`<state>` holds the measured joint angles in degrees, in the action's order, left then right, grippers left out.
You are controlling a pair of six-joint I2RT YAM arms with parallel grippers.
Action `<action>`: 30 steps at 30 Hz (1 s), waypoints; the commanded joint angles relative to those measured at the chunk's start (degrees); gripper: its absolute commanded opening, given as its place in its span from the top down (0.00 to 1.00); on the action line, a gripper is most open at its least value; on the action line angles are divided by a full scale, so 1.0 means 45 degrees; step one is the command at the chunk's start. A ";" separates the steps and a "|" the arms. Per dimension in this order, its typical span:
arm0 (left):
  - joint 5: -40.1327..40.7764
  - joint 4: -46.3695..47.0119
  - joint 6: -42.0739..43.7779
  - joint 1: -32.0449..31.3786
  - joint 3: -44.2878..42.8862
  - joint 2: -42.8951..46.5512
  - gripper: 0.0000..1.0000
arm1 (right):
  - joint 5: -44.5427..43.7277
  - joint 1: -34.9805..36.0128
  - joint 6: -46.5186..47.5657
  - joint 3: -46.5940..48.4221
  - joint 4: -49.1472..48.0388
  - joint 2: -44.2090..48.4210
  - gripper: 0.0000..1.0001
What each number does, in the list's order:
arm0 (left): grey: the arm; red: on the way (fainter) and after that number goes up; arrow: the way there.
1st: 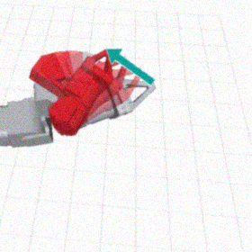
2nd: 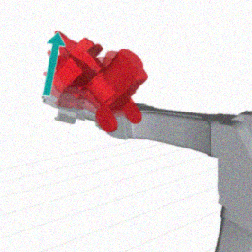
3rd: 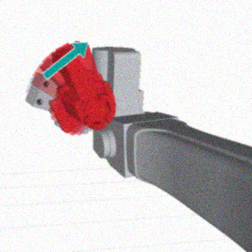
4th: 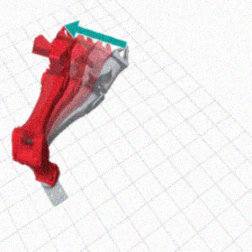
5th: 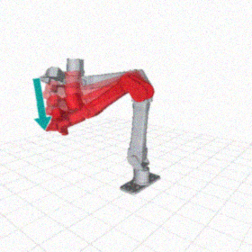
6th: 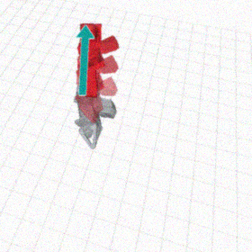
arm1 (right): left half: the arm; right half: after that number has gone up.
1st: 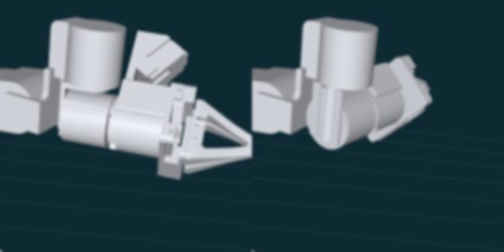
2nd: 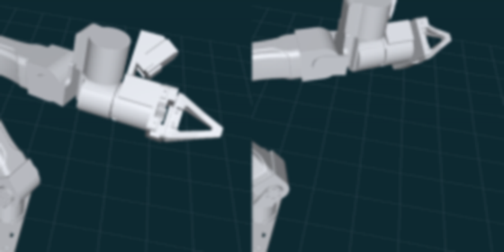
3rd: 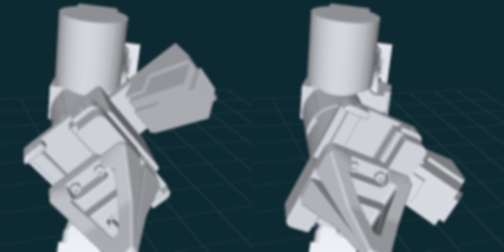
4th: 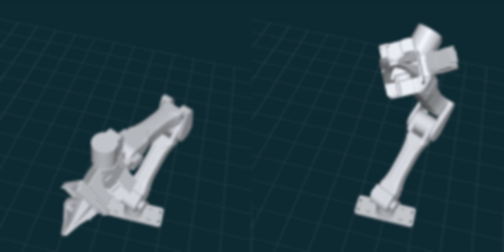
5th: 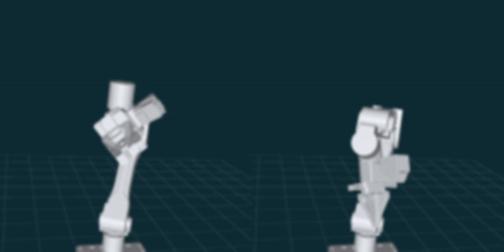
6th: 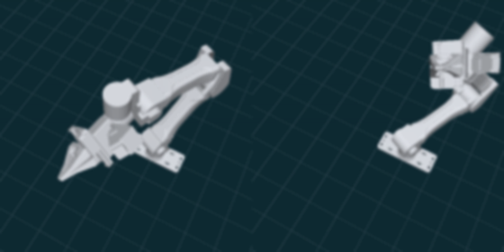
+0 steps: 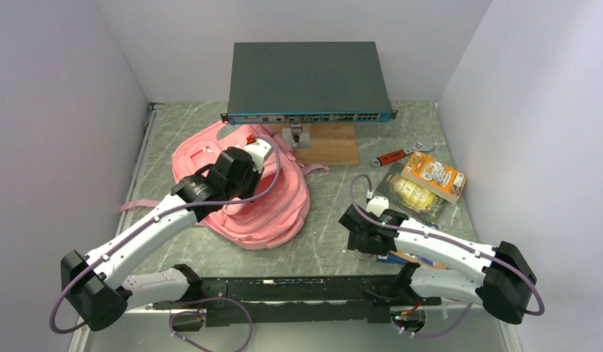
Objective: Pack the student bag
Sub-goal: Pick up the stationery from the center of the board, then place the stationery in the student bag.
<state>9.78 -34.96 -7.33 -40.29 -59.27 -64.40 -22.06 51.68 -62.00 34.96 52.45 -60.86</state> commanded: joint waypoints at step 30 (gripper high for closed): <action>-0.0037 0.1224 -0.0060 0.0069 -0.0086 0.0789 1.00 | 0.3977 0.0254 0.8283 0.7153 -1.0379 -0.4997 0.61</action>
<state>9.85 -34.65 -7.14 -40.14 -58.65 -62.92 -4.84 52.64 -29.95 60.86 11.20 -80.20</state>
